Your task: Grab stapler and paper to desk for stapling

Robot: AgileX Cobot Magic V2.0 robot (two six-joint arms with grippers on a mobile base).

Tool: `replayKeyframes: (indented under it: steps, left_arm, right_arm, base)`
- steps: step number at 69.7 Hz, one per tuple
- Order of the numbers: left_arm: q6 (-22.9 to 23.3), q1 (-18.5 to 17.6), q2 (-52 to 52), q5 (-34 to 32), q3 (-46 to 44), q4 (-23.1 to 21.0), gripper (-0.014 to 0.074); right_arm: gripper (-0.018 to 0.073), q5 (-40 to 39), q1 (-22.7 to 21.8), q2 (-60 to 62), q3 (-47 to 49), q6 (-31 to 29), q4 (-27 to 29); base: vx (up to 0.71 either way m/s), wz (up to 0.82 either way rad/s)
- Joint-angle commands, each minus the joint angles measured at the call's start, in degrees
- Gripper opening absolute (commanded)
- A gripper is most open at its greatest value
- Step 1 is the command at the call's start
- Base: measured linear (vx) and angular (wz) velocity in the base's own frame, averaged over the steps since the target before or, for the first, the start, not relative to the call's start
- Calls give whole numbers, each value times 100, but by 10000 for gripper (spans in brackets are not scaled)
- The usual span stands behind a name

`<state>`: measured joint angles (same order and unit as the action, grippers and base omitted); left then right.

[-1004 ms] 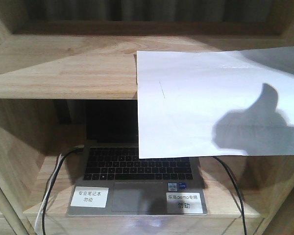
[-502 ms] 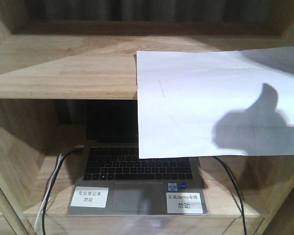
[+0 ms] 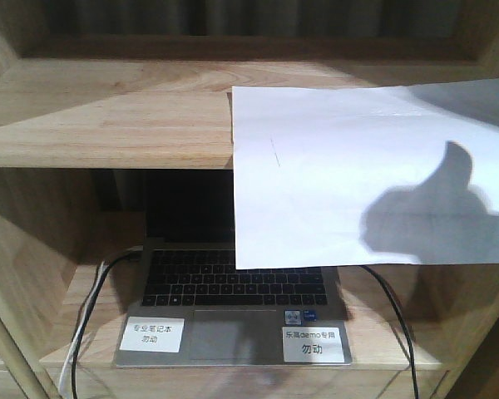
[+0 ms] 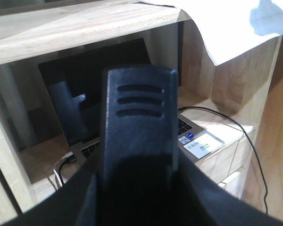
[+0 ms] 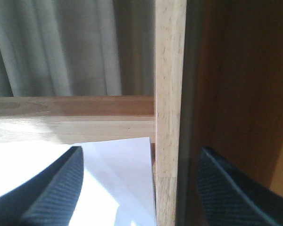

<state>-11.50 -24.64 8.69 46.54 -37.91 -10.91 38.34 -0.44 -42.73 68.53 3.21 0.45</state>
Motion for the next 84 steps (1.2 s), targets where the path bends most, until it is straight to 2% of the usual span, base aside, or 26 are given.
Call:
replayKeyframes:
  steps: [1,54,63,74,84]
  left_arm:
    - [15,-4,83,-676,-153,-112,-6]
    - [15,-4,83,-676,-153,-112,-6]
    - [15,-4,83,-676,-153,-112,-6]
    - [15,-4,83,-676,-153,-112,-6]
    - [15,-4,83,-676,-153,-112,-6]
  right_arm:
    - [480,-400,-24,-30,135,-33,-45]
    - [487,-399,-24,-30,135,-33,-45]
    - [563,-405,-24,-24,135,-14,-45]
    - [731,-432,-24,-24,135,-15,-45]
    - [719,-452,-24,-24,135,34,-45]
  base:
    - [0,0]
    - [0,0]
    - [0,0]
    - [0,0]
    - [0,0]
